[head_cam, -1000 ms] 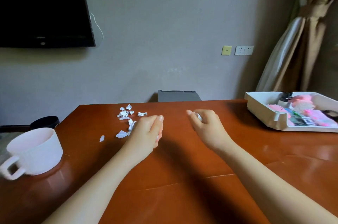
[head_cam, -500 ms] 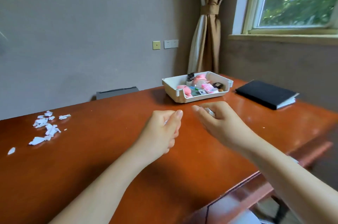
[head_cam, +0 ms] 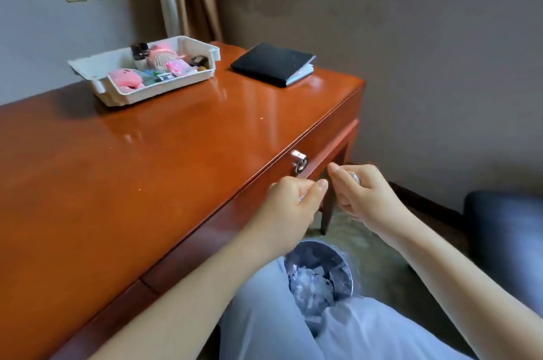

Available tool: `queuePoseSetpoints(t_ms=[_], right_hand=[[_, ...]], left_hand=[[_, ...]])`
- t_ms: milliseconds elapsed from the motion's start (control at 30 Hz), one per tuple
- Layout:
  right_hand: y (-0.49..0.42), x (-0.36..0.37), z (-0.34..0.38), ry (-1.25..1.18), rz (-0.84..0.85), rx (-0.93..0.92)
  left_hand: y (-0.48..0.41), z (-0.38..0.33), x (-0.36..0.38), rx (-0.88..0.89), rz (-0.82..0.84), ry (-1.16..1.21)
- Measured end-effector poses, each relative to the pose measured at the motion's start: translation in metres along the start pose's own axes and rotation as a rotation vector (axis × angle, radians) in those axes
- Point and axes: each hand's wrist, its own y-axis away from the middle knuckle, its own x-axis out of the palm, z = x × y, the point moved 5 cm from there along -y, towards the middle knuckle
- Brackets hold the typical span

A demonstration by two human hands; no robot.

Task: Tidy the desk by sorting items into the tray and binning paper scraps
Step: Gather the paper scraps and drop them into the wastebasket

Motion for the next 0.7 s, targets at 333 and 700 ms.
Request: queuePoseSetpoints(t_ms=[333, 700], right_hand=[[-0.005, 0.013, -0.177, -0.041, -0.196, 0.344], [-0.005, 0.051, -0.308, -0.028, -0.325, 0.709]], left_hand=[[-0.029, 0.14, 0.08, -0.293, 0.03, -0.2], [-0.049, 0.246, 0.114, -0.597, 0.079, -0.257]])
